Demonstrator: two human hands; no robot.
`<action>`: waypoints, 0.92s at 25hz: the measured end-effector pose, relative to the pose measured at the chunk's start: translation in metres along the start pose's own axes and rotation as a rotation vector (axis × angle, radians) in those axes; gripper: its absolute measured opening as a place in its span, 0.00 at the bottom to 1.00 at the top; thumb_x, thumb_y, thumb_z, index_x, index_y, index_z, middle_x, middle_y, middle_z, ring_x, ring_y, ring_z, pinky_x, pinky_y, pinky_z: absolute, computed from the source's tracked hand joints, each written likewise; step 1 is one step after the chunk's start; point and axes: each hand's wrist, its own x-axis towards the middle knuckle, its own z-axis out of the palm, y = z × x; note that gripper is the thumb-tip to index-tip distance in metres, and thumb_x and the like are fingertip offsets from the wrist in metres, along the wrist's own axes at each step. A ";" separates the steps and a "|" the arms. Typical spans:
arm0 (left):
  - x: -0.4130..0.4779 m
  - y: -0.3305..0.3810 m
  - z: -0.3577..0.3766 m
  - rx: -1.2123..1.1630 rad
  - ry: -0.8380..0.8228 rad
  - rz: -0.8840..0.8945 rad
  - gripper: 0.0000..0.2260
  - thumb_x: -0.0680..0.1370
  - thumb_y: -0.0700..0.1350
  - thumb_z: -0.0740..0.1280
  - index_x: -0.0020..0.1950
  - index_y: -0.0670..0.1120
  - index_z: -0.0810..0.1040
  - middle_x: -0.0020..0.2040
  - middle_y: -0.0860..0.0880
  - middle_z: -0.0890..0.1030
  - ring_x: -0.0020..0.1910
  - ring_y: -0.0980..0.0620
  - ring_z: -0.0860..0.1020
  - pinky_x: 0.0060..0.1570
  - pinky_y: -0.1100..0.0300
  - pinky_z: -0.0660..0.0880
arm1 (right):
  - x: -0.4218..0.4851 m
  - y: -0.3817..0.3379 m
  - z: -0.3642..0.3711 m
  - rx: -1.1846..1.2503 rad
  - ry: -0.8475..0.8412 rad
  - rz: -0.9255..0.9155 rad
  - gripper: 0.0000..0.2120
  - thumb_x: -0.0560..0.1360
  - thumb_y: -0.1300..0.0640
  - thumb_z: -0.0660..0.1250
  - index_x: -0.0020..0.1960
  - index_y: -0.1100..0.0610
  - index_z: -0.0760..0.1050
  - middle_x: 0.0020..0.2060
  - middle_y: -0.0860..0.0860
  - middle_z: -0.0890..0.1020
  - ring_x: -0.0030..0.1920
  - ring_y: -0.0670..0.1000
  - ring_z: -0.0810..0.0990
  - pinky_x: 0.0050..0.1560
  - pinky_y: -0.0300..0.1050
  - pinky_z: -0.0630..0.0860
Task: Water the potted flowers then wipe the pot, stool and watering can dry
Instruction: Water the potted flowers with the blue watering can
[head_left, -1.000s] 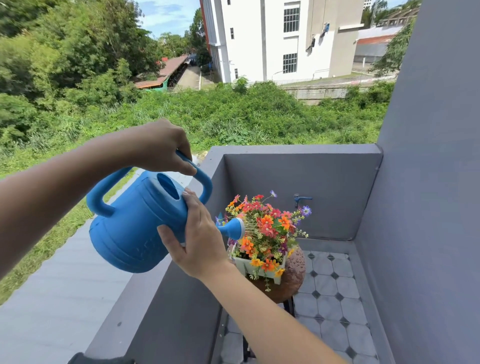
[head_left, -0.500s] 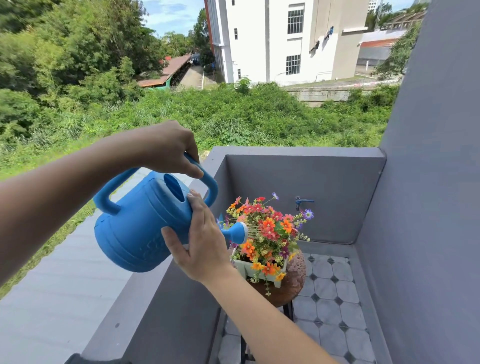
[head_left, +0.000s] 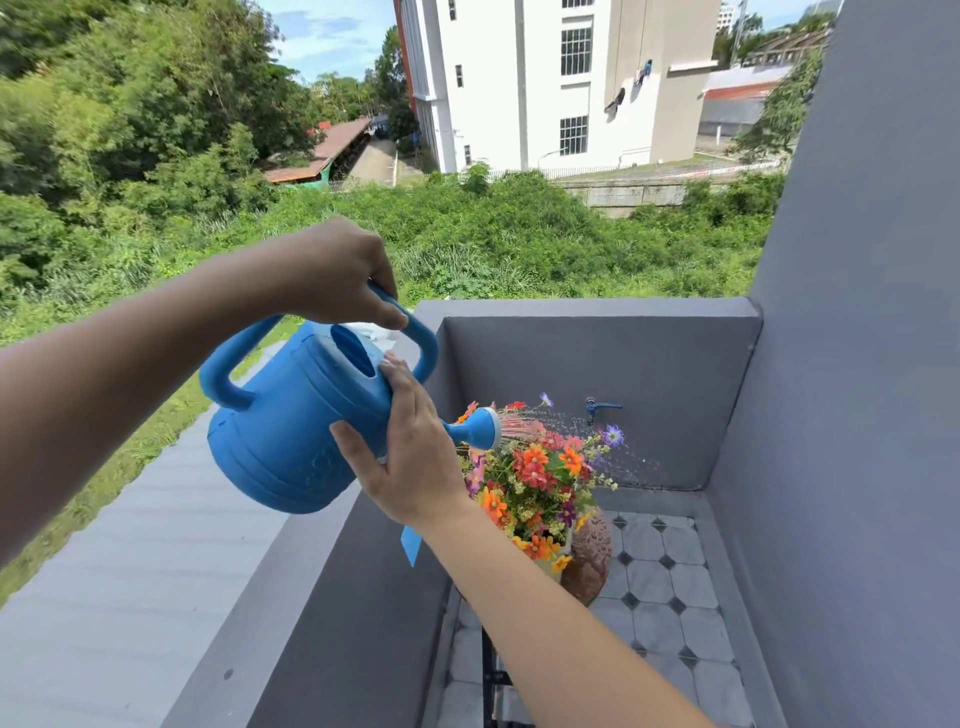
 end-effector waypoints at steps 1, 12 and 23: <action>-0.001 -0.002 0.000 0.017 -0.012 -0.002 0.14 0.71 0.55 0.71 0.50 0.47 0.85 0.32 0.54 0.79 0.31 0.58 0.73 0.32 0.61 0.67 | -0.001 -0.003 0.003 0.012 -0.005 0.006 0.36 0.75 0.40 0.59 0.74 0.60 0.58 0.75 0.55 0.63 0.76 0.51 0.58 0.73 0.48 0.60; -0.009 0.008 0.001 0.048 -0.081 -0.003 0.14 0.71 0.57 0.70 0.49 0.50 0.85 0.30 0.59 0.76 0.30 0.60 0.72 0.29 0.63 0.64 | -0.024 -0.014 -0.001 0.087 -0.010 0.050 0.36 0.74 0.38 0.57 0.75 0.58 0.57 0.75 0.52 0.63 0.75 0.50 0.59 0.73 0.47 0.59; 0.007 -0.018 -0.014 0.074 -0.022 -0.108 0.15 0.72 0.55 0.71 0.51 0.46 0.85 0.30 0.57 0.75 0.31 0.59 0.71 0.30 0.61 0.64 | 0.026 -0.011 0.012 0.140 -0.054 0.026 0.32 0.76 0.46 0.63 0.74 0.60 0.58 0.74 0.55 0.65 0.74 0.52 0.61 0.72 0.47 0.59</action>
